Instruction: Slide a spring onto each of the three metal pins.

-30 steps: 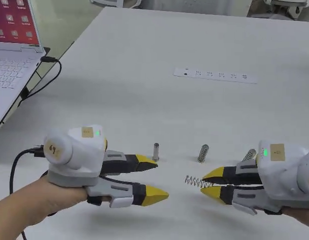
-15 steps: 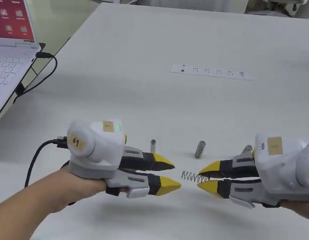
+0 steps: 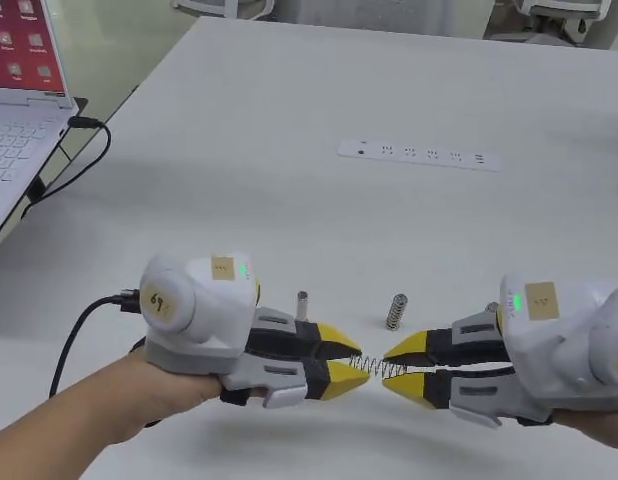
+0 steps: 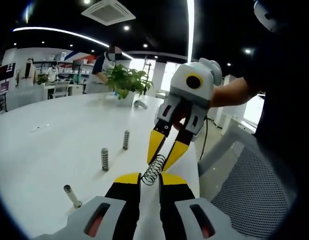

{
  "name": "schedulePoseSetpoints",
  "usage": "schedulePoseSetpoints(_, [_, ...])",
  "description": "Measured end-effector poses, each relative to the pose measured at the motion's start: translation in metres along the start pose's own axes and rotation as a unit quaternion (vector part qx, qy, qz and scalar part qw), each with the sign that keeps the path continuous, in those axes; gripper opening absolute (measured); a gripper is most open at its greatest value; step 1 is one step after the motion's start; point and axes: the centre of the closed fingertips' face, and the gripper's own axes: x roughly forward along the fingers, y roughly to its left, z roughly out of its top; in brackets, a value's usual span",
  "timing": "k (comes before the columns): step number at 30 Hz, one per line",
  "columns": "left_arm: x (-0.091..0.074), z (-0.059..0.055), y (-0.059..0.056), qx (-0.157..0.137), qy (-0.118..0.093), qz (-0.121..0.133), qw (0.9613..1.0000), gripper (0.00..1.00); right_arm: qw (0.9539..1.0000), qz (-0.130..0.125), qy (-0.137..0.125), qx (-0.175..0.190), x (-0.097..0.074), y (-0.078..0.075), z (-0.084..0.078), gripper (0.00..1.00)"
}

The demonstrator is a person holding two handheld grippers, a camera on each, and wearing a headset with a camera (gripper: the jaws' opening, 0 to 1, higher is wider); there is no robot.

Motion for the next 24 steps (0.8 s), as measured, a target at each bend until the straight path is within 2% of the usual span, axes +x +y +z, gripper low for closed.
schedulePoseSetpoints(9, [0.0023, -0.0011, -0.0049, 0.000, 0.002, -0.004, 1.0000, 0.07, 1.0000, 0.009, -0.002, -0.004, -0.0020, 0.0028, 0.0014, 0.08])
schedulePoseSetpoints(24, [0.0025, -0.0016, -0.0090, 0.024, 0.009, -0.009, 0.9996, 0.03, 0.9999, 0.011, -0.005, -0.008, -0.0044, 0.0057, 0.0002, 0.08])
